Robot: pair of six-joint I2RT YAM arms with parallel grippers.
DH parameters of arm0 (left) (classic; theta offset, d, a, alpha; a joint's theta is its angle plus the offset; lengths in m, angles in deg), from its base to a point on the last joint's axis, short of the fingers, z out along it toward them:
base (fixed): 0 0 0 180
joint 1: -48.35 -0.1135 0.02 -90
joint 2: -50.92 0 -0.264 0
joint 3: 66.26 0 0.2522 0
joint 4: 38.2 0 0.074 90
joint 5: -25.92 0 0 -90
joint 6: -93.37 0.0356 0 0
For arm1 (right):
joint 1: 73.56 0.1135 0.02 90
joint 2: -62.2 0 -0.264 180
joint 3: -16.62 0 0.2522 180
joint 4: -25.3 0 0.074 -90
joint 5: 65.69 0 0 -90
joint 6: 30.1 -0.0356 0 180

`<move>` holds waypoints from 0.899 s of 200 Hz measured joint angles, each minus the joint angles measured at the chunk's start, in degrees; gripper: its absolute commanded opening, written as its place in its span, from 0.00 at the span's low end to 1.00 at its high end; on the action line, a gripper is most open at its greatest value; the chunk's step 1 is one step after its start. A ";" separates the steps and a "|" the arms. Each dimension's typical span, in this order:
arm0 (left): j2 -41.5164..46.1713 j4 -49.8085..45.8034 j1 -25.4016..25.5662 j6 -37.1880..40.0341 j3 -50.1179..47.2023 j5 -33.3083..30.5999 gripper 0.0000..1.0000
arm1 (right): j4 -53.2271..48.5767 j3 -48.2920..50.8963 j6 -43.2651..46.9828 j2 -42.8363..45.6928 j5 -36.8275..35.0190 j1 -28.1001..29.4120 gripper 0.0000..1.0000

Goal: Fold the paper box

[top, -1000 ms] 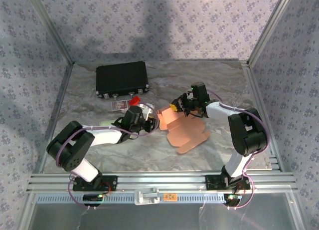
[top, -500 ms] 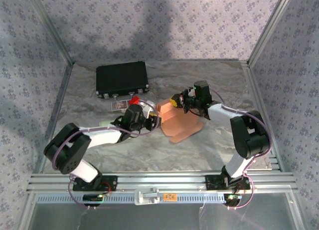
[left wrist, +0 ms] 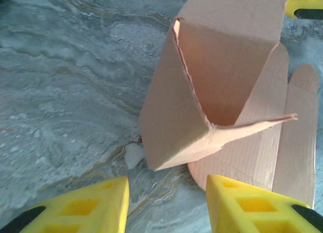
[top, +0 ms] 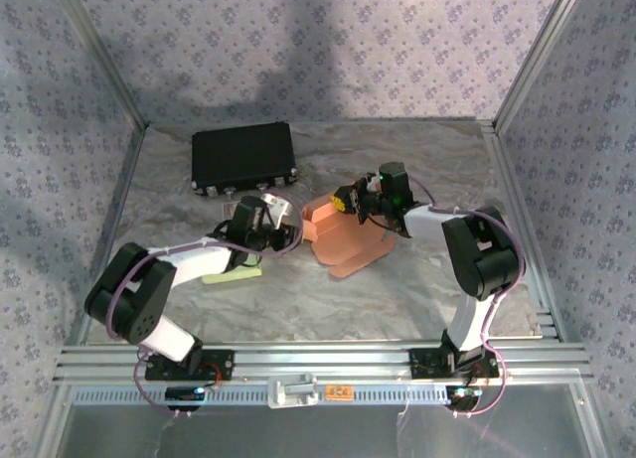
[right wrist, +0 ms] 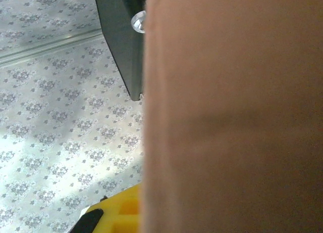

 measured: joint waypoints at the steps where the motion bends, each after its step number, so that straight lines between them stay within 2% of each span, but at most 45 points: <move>1: -0.07 0.00 0.00 0.02 0.09 0.07 0.44 | 0.02 0.00 -0.07 -0.02 0.00 0.00 0.00; 117: -8.98 1.29 2.29 0.98 6.54 0.76 0.40 | 3.02 0.00 -1.51 -0.42 0.22 -0.26 0.00; 180: -10.91 2.12 3.67 0.31 7.76 -0.81 0.41 | 5.81 1.05 -1.64 -1.84 0.39 -0.26 0.00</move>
